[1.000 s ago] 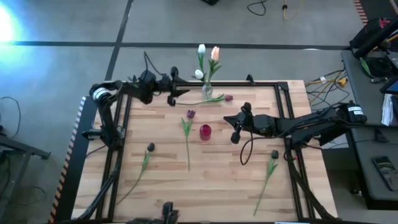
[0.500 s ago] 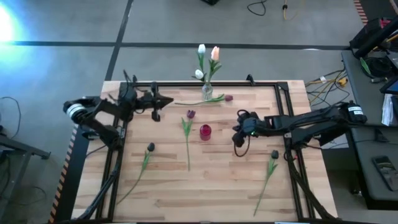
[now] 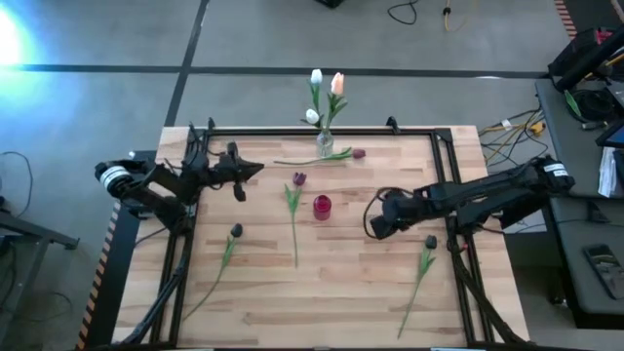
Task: Sort flowers into vase by color
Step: Put the right black flower into the red vase
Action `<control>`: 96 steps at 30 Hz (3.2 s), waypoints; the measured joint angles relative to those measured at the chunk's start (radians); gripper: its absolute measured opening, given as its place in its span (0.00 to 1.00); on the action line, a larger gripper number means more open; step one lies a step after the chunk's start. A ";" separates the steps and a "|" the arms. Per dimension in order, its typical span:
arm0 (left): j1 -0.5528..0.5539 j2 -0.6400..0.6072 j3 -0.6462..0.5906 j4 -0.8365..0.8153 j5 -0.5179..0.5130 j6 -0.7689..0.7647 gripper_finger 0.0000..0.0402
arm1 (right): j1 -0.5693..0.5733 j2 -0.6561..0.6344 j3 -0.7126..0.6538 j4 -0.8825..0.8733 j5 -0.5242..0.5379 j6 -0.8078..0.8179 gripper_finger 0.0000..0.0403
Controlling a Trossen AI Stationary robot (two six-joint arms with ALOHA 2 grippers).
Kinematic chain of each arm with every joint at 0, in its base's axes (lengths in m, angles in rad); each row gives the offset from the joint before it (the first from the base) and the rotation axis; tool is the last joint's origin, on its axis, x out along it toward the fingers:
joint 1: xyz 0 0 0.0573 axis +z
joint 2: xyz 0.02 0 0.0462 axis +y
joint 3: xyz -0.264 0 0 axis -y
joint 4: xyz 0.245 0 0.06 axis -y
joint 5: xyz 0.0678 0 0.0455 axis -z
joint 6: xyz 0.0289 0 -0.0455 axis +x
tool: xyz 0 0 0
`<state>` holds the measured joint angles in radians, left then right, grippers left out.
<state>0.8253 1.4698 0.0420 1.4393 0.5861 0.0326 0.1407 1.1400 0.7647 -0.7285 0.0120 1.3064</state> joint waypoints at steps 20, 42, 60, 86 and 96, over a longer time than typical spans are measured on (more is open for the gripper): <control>0.001 0.048 0.039 -0.007 0.000 -0.046 0.00 | 0.417 0.125 -0.001 -0.182 -0.229 0.978 0.35; 0.001 0.049 0.058 -0.089 0.006 -0.076 0.00 | 0.455 0.316 -0.051 -0.064 -0.329 1.139 0.35; 0.001 0.048 0.067 -0.141 0.008 -0.106 0.00 | 0.466 0.326 0.083 -0.197 -0.139 0.957 0.05; -0.001 0.048 0.067 -0.059 0.008 -0.138 0.00 | 0.059 0.186 0.237 0.365 0.564 -0.613 0.04; -0.001 0.048 0.068 -0.052 0.010 -0.120 0.00 | -0.020 0.121 0.237 0.756 0.562 -1.166 0.04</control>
<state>0.8246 1.5181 0.1101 1.3876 0.5964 -0.0875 0.1204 1.2615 1.0012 0.0278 0.5737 0.1408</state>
